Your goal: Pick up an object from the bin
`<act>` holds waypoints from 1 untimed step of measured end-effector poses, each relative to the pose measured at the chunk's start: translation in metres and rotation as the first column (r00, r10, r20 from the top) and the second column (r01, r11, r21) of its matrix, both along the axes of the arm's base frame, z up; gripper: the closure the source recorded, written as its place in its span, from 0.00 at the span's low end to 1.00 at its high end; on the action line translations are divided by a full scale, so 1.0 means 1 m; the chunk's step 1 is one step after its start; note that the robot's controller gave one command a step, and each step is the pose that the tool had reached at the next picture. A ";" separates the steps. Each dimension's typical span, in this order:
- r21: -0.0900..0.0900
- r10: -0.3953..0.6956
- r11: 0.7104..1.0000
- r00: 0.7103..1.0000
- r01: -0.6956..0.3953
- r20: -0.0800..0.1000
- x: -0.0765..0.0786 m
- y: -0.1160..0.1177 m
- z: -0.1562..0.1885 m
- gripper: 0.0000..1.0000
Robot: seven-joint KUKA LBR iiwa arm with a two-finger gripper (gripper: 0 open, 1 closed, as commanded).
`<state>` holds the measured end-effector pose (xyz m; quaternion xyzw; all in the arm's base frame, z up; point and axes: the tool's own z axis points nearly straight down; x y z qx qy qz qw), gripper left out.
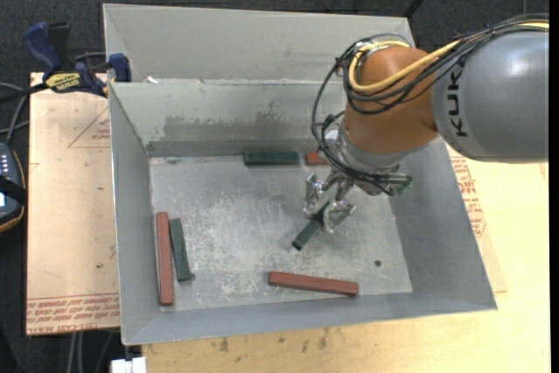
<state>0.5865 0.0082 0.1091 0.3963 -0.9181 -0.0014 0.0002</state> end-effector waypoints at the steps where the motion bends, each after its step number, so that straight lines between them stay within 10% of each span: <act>1: 0.000 -0.001 1.000 1.000 0.001 -0.002 0.000 0.000 0.020 1.00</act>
Offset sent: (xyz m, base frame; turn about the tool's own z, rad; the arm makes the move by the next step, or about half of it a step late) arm -0.0002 0.0000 0.0770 0.0000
